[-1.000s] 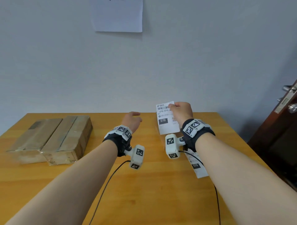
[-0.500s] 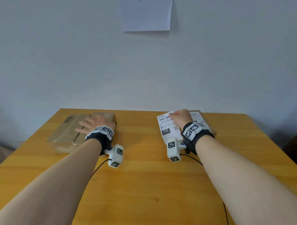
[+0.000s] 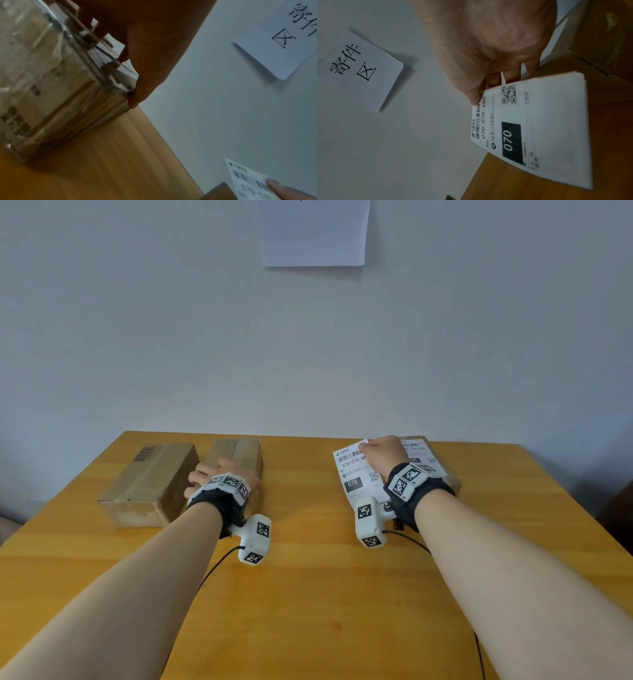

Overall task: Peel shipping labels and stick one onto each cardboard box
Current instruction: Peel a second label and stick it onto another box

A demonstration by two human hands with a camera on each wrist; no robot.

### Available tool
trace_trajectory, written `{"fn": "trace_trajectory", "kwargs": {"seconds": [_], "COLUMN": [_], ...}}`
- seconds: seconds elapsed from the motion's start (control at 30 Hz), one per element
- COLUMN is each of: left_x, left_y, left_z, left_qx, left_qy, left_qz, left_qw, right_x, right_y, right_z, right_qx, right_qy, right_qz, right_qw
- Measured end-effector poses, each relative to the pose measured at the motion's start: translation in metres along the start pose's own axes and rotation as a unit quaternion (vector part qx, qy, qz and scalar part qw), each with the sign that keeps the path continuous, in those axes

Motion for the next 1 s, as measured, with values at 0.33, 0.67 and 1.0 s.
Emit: {"fn": "trace_trajectory", "kwargs": {"seconds": [0.33, 0.67, 1.0], "left_x": [-0.071, -0.126, -0.126], "left_y": [-0.026, -0.059, -0.036], "left_z": [0.064, 0.110, 0.119], "left_qx": [-0.004, -0.017, -0.022], "left_qy": [-0.143, -0.278, -0.337], "left_qz": [-0.061, -0.126, -0.130], "left_qw": [0.988, 0.952, 0.932], "right_x": [-0.006, -0.013, -0.019], "right_y": [0.028, 0.059, 0.062], "right_z": [0.012, 0.023, 0.021], "right_qx": [0.080, 0.173, 0.208], "right_qy": [0.004, -0.004, 0.013], "right_qz": [0.068, 0.095, 0.071], "right_qw": [0.994, 0.980, 0.976]}}
Point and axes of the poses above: each hand's wrist, its own x-axis towards the middle knuckle, its own y-axis out of the back of the hand, z = x × y, the point moved 6 cm from there along x, towards the middle knuckle, and after that the axes turned 4 degrees about x, right-handed, at the moved point
